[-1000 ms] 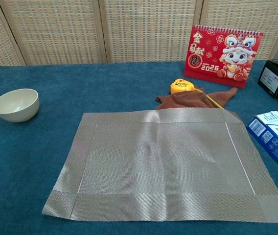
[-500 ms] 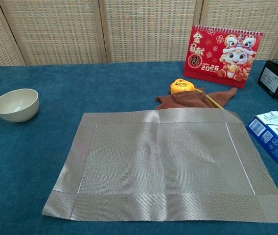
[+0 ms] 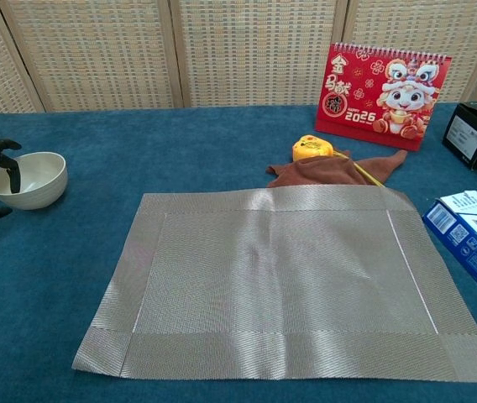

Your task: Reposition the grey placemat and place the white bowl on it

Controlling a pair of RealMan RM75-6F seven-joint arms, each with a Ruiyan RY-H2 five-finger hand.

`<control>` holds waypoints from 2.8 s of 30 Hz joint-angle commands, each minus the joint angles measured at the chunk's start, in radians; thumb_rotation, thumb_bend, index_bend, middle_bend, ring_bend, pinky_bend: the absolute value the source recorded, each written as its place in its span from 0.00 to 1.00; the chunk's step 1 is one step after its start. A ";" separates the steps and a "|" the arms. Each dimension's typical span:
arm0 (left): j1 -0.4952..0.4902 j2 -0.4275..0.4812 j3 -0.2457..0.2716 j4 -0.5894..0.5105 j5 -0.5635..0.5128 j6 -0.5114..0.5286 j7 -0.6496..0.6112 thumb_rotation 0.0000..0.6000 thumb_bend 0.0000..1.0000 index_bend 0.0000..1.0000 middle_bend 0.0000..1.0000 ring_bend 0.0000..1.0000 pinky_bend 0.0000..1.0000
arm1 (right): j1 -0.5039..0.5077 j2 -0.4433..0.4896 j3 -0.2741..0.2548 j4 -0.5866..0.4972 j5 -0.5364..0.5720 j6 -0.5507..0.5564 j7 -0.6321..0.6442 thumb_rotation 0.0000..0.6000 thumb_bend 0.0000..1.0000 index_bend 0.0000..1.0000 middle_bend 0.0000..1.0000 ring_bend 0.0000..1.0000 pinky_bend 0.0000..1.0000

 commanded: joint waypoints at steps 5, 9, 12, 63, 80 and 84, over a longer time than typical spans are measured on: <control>-0.007 -0.027 -0.008 0.017 0.017 0.024 -0.001 1.00 0.50 0.62 0.00 0.00 0.00 | 0.001 -0.001 -0.001 0.003 -0.004 0.002 0.013 1.00 0.14 0.00 0.00 0.00 0.00; -0.001 -0.028 -0.005 0.015 0.030 0.036 -0.009 1.00 0.53 0.65 0.00 0.00 0.00 | 0.001 0.001 0.000 0.002 -0.004 0.004 0.018 1.00 0.14 0.00 0.00 0.00 0.00; 0.008 -0.020 -0.005 0.000 0.047 0.059 -0.026 1.00 0.53 0.66 0.00 0.00 0.00 | 0.000 0.001 -0.002 0.002 -0.007 0.005 0.021 1.00 0.14 0.00 0.00 0.00 0.00; -0.173 -0.276 0.040 -0.380 0.159 0.025 0.315 1.00 0.39 0.47 0.00 0.00 0.00 | -0.014 0.047 0.007 -0.022 -0.002 0.026 0.119 1.00 0.14 0.00 0.00 0.00 0.00; -0.077 -0.080 0.045 -0.528 0.245 0.196 0.212 1.00 0.29 0.17 0.00 0.00 0.00 | -0.015 0.046 0.003 -0.021 -0.005 0.024 0.105 1.00 0.14 0.00 0.00 0.00 0.00; -0.005 0.047 0.067 -0.581 0.266 0.277 0.172 1.00 0.28 0.17 0.00 0.00 0.00 | -0.010 0.046 -0.005 -0.024 0.000 0.000 0.074 1.00 0.14 0.00 0.00 0.00 0.00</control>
